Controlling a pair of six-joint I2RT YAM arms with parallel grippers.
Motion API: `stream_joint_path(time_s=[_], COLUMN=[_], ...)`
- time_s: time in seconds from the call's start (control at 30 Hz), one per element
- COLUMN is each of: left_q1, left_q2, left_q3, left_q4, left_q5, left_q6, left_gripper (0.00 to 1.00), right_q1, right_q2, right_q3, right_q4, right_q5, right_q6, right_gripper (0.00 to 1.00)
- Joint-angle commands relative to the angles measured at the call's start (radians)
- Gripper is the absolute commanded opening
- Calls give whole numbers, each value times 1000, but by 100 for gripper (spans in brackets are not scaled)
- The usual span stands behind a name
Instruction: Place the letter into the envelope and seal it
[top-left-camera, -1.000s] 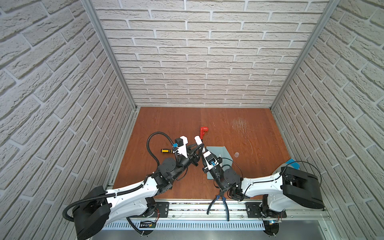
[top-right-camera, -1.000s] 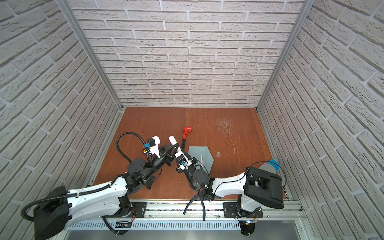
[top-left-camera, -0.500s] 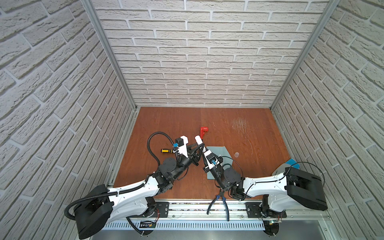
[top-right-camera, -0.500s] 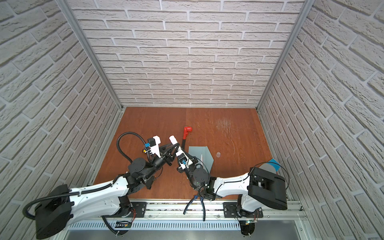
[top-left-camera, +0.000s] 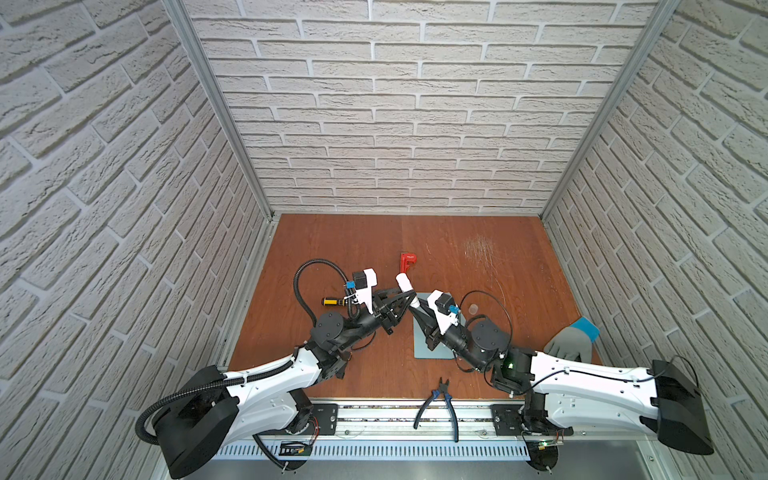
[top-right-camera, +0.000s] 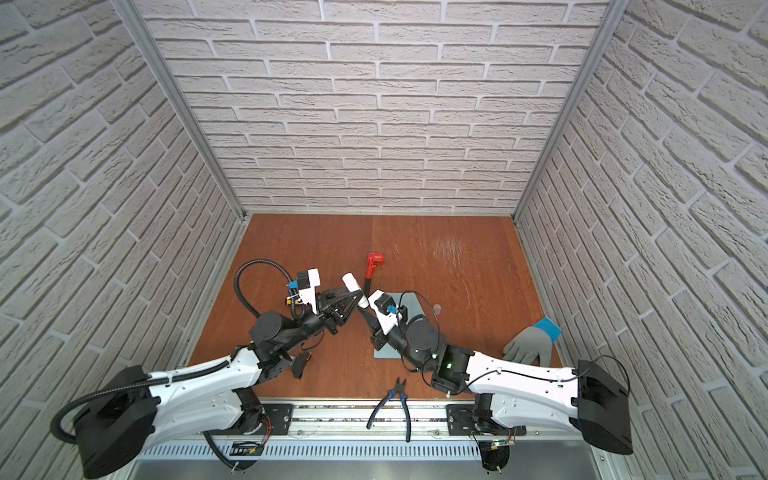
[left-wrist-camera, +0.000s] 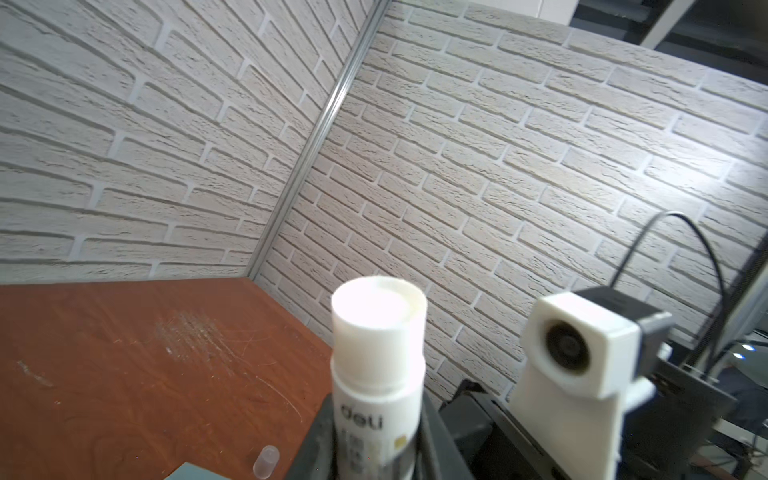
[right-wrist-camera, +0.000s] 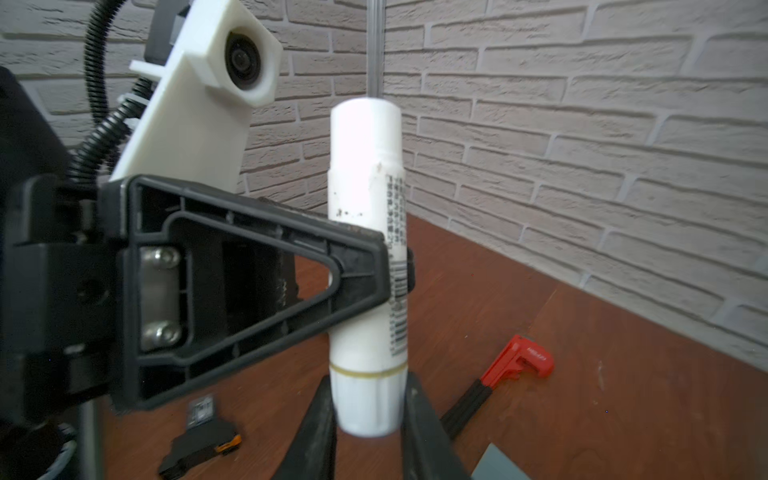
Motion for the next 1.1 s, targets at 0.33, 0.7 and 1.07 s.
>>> stream_joint_path(time_s=[0.33,0.7,1.07], left_q1=[3,1,-13], left_q2=[35,-88,-202], left_q3=[-13,6,48], left_q4=[104,-82,-322], left_q5=[351,127,-328], left_q6=[-76,56,213], left_gripper=[0,0,0], right_q1=[-191,-199,-18], right_q2=[-181,-175,-74], right_q3=[135,128,-98], right_q4=[-338,-525,-10], right_q5=[-559,-420,-20], right_q6=[286,72,-81], right_gripper=[13,53,52])
